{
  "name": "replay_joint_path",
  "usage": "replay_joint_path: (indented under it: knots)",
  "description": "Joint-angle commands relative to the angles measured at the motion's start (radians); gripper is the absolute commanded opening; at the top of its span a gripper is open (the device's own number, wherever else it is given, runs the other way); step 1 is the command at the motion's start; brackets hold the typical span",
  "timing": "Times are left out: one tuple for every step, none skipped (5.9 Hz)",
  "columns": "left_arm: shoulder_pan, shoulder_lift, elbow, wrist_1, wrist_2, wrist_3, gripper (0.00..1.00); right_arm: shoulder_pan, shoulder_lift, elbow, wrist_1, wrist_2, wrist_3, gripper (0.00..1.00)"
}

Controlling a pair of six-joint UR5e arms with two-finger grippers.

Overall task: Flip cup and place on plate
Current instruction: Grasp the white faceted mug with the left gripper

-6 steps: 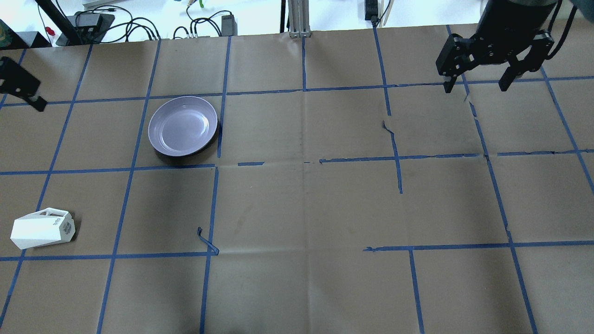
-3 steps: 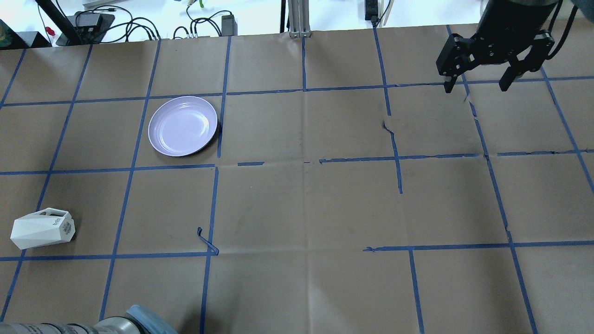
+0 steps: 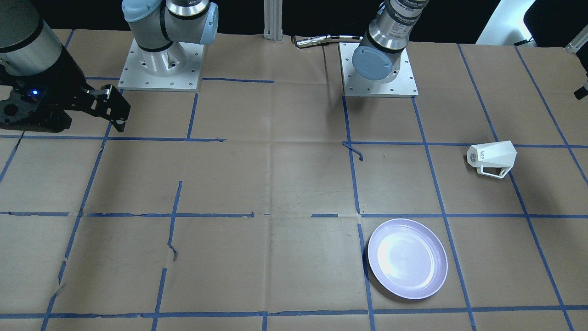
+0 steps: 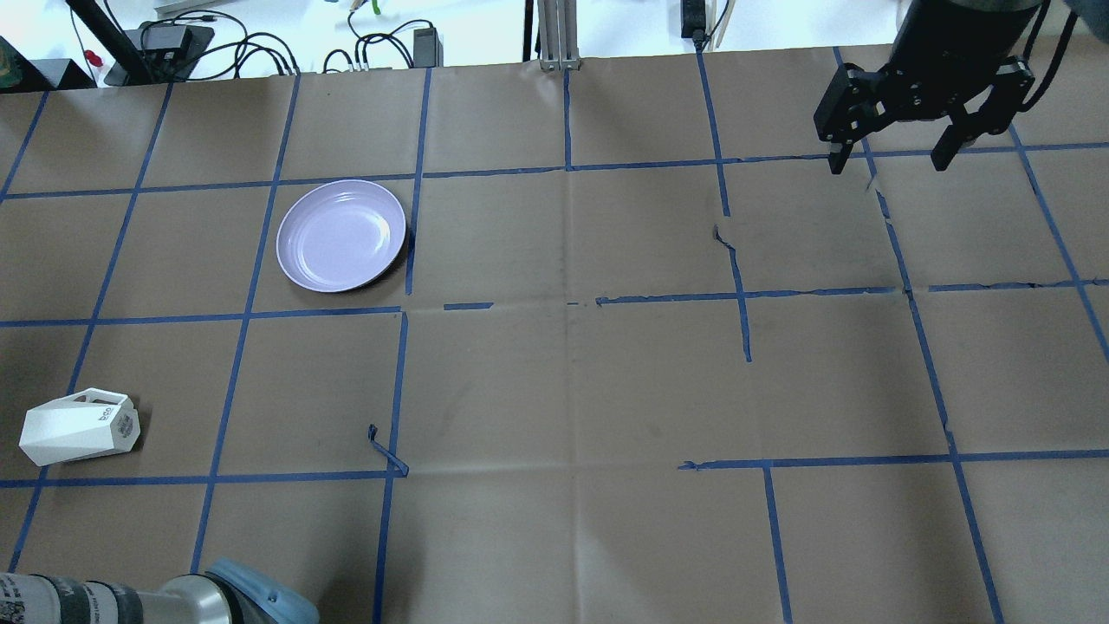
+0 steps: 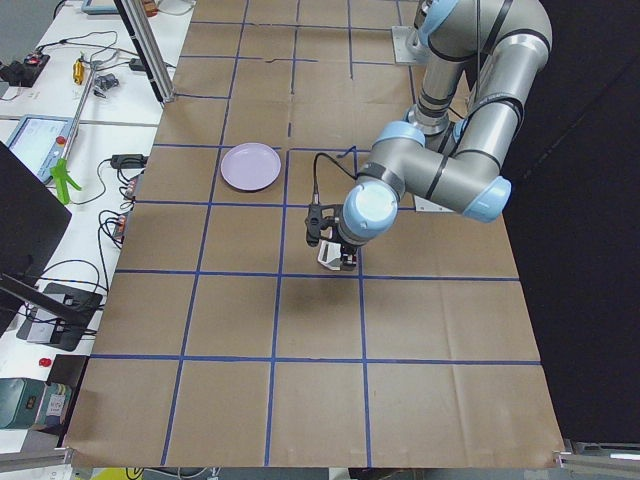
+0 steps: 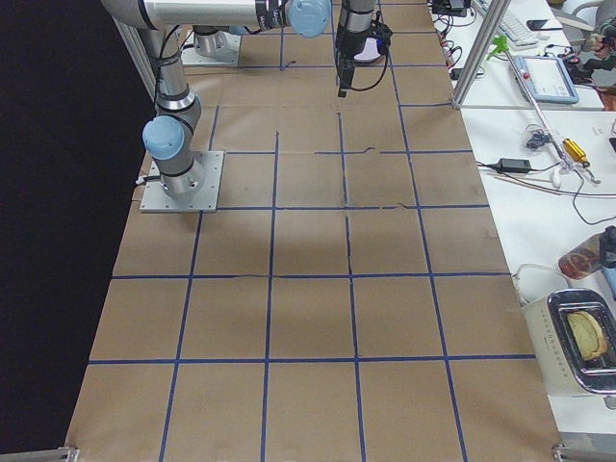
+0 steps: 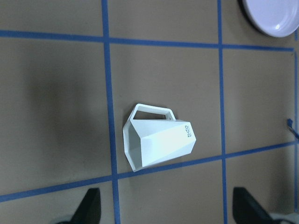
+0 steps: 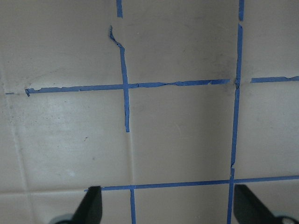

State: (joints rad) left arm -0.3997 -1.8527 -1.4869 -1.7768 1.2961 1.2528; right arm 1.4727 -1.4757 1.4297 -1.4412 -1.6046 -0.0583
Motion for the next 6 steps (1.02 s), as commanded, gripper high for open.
replay_joint_path:
  knots:
    - [0.067, -0.187, 0.028, -0.121, -0.150, 0.126, 0.99, 0.001, 0.000, 0.000, -0.001, 0.000, 0.000, 1.00]
    - [0.093, -0.265, 0.030, -0.245, -0.228, 0.166, 0.98, 0.000, 0.000, 0.000, -0.001, 0.000, 0.000, 1.00]
    - [0.101, -0.331, 0.030, -0.319, -0.263, 0.184, 0.98, 0.000, 0.000, 0.000, -0.001, 0.000, 0.000, 1.00]
    - [0.101, -0.385, 0.030, -0.370, -0.265, 0.209, 0.98, 0.000, 0.000, 0.000, -0.001, 0.000, 0.000, 1.00]
    - [0.102, -0.442, 0.030, -0.406, -0.268, 0.235, 0.98, 0.000, 0.000, 0.000, 0.001, 0.000, 0.000, 1.00]
    - [0.102, -0.489, 0.030, -0.418, -0.270, 0.252, 0.98, 0.000, 0.000, 0.000, -0.001, 0.000, 0.000, 1.00]
